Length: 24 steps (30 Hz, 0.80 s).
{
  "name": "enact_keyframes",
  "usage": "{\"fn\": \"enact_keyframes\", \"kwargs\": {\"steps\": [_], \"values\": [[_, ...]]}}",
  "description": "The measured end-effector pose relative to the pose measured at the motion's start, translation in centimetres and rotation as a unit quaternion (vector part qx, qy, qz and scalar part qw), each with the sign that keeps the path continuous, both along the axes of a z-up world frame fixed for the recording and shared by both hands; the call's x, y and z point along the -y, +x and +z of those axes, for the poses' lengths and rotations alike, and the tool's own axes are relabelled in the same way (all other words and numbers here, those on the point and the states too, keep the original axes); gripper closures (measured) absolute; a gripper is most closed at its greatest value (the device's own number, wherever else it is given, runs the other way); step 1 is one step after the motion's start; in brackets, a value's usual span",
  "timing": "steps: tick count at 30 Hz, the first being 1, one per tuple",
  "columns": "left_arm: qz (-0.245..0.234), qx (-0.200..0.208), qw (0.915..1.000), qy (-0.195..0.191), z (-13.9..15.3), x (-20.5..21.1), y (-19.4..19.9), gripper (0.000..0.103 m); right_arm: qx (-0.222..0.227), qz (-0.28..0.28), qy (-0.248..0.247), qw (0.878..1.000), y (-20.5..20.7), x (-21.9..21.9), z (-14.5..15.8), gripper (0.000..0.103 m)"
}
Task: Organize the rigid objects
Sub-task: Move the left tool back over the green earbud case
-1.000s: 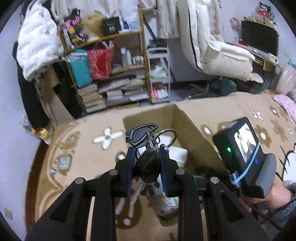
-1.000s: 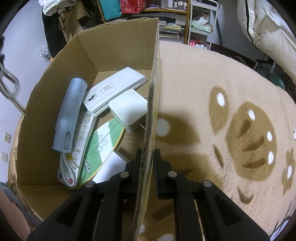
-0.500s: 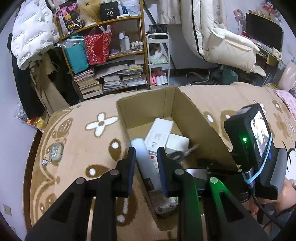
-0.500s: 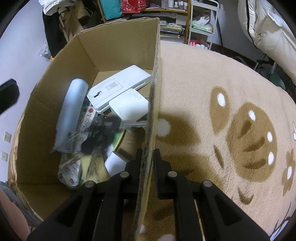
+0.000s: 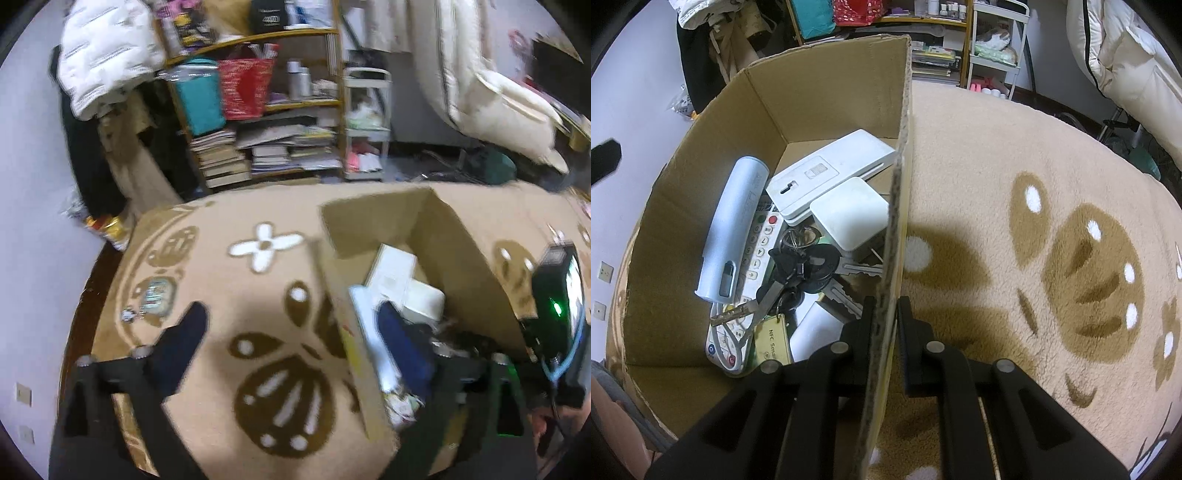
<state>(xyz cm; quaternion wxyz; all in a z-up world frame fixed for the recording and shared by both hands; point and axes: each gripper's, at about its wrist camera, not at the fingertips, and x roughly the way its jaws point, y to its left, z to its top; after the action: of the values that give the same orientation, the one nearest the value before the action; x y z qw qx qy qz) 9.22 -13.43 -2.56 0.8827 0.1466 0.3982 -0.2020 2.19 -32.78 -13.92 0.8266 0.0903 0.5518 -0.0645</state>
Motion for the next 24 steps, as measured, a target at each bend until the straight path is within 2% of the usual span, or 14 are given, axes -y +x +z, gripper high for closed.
{"fn": "enact_keyframes", "kwargs": {"steps": [2, 5, 9, 13, 17, 20, 24], "values": [[0.01, 0.002, 0.9999, 0.006, 0.0, -0.4, 0.8, 0.003, 0.0, 0.0, -0.001, 1.0, 0.0, -0.1, 0.0, 0.092], [0.021, 0.003, 0.9991, 0.036, -0.4, -0.8, 2.3, 0.003, -0.001, 0.0, -0.001, 1.0, 0.0, 0.0, 0.0, 0.092], [0.012, -0.026, 0.9992, 0.028, -0.7, -1.6, 4.3, 0.003, -0.001, 0.0, -0.002, 1.0, 0.0, 0.0, 0.0, 0.092], [0.011, -0.019, 0.9997, 0.011, -0.5, -3.0, 5.9, 0.003, -0.001, 0.001, -0.001, 1.0, 0.0, 0.0, -0.1, 0.092], [0.052, -0.026, 0.9975, 0.04, -2.0, -5.1, 8.9, 0.003, -0.003, 0.004, -0.006, 1.0, 0.1, -0.1, 0.1, 0.092], [0.059, -0.031, 0.9956, 0.065, -3.5, -6.5, 11.1, 0.003, -0.004, 0.004, -0.005, 1.0, 0.1, -0.2, 0.0, 0.092], [0.068, -0.026, 0.9949, 0.069, -5.0, -8.9, 13.9, 0.003, -0.003, 0.003, -0.006, 1.0, 0.1, 0.0, 0.0, 0.092]]}}
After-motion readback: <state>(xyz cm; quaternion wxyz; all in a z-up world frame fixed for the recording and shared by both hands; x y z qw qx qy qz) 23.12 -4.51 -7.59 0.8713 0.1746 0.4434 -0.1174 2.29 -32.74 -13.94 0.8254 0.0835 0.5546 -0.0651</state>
